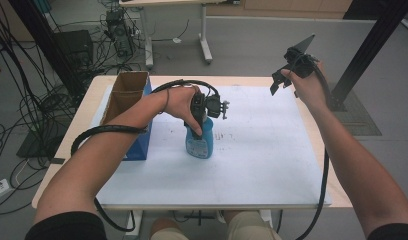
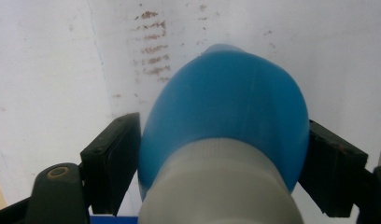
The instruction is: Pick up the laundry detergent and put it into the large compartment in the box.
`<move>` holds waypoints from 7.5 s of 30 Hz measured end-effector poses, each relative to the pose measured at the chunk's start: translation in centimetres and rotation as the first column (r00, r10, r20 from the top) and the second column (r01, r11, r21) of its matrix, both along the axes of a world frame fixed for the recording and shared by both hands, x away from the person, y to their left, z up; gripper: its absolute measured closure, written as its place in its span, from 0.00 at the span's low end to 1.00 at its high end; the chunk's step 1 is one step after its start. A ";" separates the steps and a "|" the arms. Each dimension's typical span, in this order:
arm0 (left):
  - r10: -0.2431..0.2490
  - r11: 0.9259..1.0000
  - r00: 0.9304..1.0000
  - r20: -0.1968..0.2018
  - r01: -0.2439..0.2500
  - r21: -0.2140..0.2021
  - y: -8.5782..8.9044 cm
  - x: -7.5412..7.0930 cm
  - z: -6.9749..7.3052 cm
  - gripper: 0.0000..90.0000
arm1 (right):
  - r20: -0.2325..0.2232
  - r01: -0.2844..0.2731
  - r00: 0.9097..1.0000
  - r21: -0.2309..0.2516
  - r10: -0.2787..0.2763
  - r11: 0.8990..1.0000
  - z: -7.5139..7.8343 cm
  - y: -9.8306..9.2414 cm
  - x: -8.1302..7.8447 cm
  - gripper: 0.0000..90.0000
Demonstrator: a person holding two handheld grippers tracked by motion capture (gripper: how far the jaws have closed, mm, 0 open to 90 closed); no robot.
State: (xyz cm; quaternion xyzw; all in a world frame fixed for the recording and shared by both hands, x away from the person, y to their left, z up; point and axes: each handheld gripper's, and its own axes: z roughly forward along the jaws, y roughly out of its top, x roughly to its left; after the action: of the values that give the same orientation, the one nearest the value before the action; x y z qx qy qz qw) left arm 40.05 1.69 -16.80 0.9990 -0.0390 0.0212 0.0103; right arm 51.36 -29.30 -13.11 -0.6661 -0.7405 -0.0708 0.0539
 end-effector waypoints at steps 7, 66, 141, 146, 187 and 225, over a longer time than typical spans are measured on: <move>-0.007 1.000 1.000 0.005 0.007 -0.003 0.0 0.0 -0.1 0.33 | -0.002 0.001 1.000 0.002 -0.001 1.000 -0.1 0.0 0.1 0.12; -0.036 0.999 0.999 -0.016 0.036 0.019 -0.5 0.4 -0.1 0.38 | -0.004 -0.008 1.000 0.001 0.008 1.000 -0.3 0.3 0.2 0.12; -0.022 0.999 1.000 -0.022 0.022 0.029 -0.7 0.5 0.0 0.39 | -0.002 -0.025 1.000 -0.009 0.025 1.000 -0.6 1.1 0.1 0.12; -0.021 0.999 1.000 -0.022 0.021 0.030 -0.8 0.5 0.0 0.39 | 0.000 -0.024 1.000 -0.010 0.024 1.000 -0.6 1.1 0.1 0.12; 0.105 0.994 0.993 -0.054 -0.103 0.037 0.3 0.7 1.4 0.40 | 0.003 -0.046 0.999 -0.008 0.046 0.999 -0.8 1.9 -0.3 0.12; 0.819 0.573 0.568 0.086 -0.817 -0.058 6.5 2.5 21.4 0.40 | 0.035 -0.096 0.995 0.054 0.095 0.994 0.9 0.8 -2.3 0.12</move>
State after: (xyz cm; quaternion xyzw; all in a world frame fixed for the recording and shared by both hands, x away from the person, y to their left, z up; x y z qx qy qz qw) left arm 42.58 8.22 4.60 0.9013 0.4265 0.0755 0.0033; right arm 49.01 -28.46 -12.26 -0.6270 -0.7700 -0.0994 0.0639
